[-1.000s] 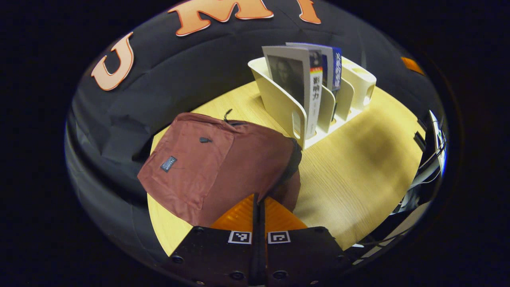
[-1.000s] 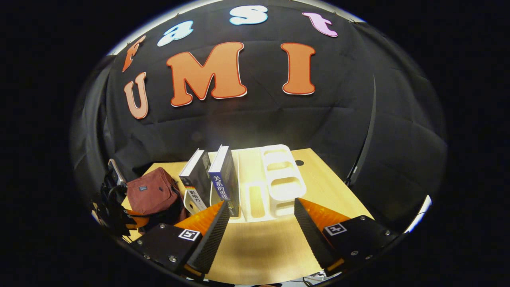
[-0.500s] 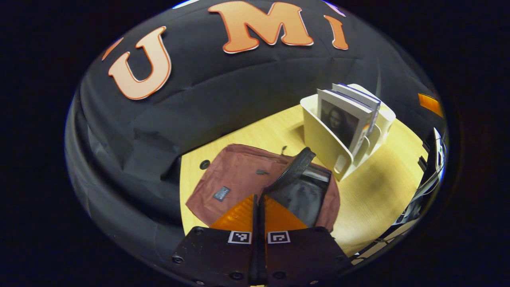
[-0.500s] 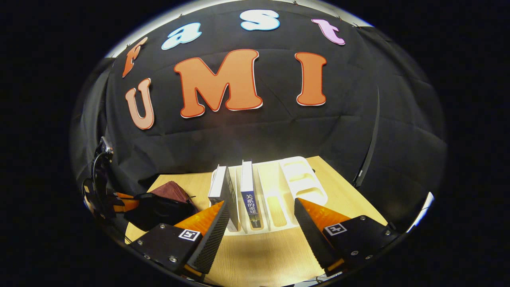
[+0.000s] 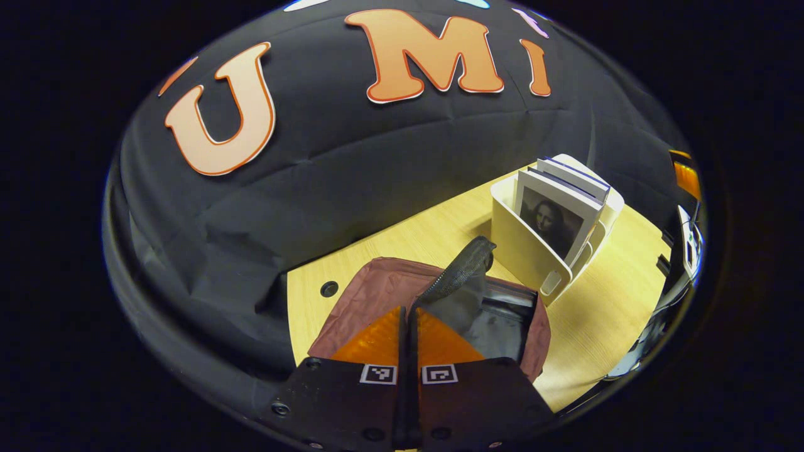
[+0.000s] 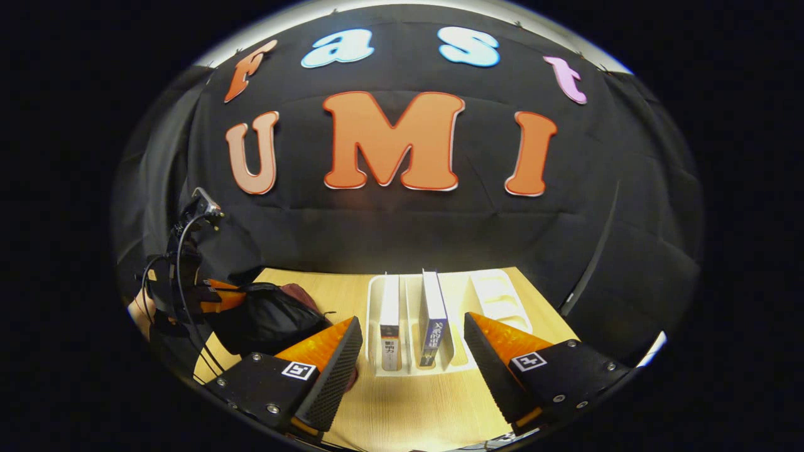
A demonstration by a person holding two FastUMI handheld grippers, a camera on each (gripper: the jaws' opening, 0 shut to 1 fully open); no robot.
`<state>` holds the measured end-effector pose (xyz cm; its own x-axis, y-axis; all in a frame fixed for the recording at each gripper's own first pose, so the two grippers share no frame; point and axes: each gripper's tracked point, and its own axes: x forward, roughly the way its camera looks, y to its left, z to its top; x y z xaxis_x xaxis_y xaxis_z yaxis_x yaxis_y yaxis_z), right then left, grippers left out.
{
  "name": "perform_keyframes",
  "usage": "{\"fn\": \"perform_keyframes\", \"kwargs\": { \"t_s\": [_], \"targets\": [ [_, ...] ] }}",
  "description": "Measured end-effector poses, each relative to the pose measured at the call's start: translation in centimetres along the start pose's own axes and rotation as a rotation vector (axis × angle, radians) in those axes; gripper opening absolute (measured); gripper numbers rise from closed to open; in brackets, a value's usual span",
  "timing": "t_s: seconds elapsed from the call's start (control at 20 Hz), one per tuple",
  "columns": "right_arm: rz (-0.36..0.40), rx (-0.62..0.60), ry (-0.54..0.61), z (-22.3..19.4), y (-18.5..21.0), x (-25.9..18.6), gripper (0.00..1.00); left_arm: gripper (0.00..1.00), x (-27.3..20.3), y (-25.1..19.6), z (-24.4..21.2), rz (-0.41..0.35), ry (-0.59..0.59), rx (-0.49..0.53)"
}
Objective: Open the schoolbag, grab two books from the bookshelf and put them into the schoolbag.
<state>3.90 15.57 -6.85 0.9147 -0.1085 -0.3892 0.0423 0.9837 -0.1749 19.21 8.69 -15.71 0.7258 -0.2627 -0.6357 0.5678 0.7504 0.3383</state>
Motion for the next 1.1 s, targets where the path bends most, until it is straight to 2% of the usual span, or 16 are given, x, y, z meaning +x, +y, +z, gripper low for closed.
{"fn": "perform_keyframes", "kwargs": {
  "t_s": [0.15,0.3,0.45,0.7,0.95,1.1],
  "targets": [
    [0.069,-0.068,0.063,2.4,2.7,2.3,0.97,0.01,0.2,-0.1,-0.1,-0.019,-0.007,-0.019],
    [0.125,-0.098,0.176,2.9,4.3,6.2,0.97,0.0,0.3,-0.1,-0.2,-0.03,-0.012,-0.036],
    [0.164,-0.035,0.354,1.2,5.2,10.8,0.97,0.01,0.1,-0.1,-0.7,-0.04,-0.011,-0.054],
    [0.112,0.008,0.593,-2.1,3.7,15.9,0.98,0.0,0.0,-0.7,-1.9,-0.064,0.002,-0.07],
    [0.058,0.015,0.678,-5.0,3.2,19.4,0.98,0.01,0.4,-0.8,-2.1,-0.066,0.013,-0.08],
    [0.057,0.027,0.727,-6.5,3.5,20.8,0.99,0.01,0.7,-0.7,-2.1,-0.065,0.022,-0.077]
  ]
}}
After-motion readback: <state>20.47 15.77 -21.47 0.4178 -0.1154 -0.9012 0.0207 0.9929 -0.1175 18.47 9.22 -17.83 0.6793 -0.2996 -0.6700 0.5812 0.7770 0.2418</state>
